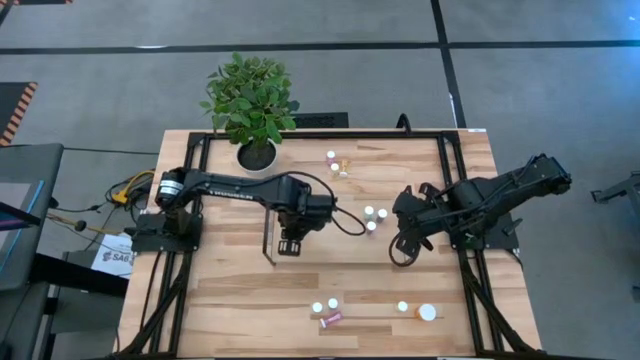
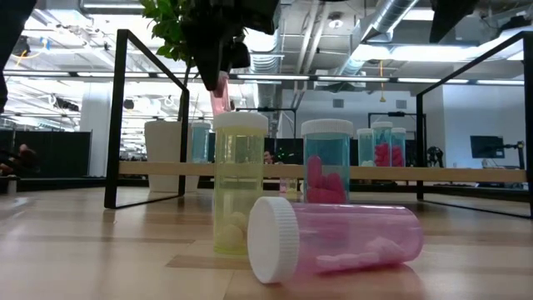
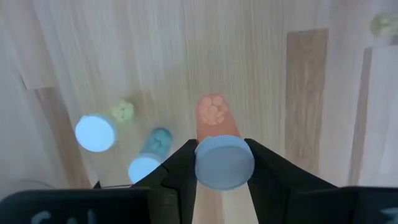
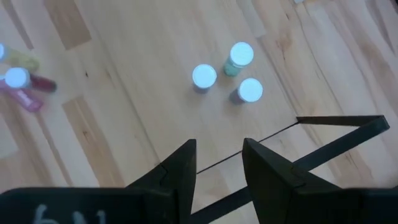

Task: Pick and place medicine bottles onto shelf by color
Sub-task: Put the orange pill bottle on the shelf

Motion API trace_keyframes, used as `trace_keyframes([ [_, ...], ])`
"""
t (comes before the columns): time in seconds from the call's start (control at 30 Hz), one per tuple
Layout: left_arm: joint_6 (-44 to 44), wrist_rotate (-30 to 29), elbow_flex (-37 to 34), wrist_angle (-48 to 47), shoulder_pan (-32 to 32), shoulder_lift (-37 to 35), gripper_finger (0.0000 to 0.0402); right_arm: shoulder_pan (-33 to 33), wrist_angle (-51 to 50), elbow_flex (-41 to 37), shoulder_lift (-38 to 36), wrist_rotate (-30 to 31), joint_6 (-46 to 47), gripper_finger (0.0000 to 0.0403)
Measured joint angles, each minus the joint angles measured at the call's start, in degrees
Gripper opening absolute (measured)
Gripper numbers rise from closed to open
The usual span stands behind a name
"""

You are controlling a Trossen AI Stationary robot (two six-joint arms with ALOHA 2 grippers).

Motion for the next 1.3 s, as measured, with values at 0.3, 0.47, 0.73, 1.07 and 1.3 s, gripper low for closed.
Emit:
trace_keyframes([
  [0.3,3.4,0.0,-0.1,-3.0,-0.4,5.2,0.0103,0.0,0.1,0.0,0.0,0.0,-1.2,0.0154],
  [0.47,4.6,-1.0,-0.3,-3.2,-0.3,7.0,0.0103,0.0,1.6,0.0,0.0,0.0,-1.2,0.0154],
  [0.73,4.8,-1.1,-0.4,-2.9,-0.1,7.3,0.0103,0.0,1.9,0.0,0.0,0.0,-1.3,0.0154],
  [1.07,4.3,-1.1,-4.9,-1.5,0.2,7.2,0.0102,0.0,2.2,0.0,0.0,0.0,-1.3,0.0154],
  [1.3,4.3,-1.2,-4.9,-1.3,0.8,7.3,0.0102,0.0,2.2,0.0,0.0,0.0,-1.3,0.0154],
])
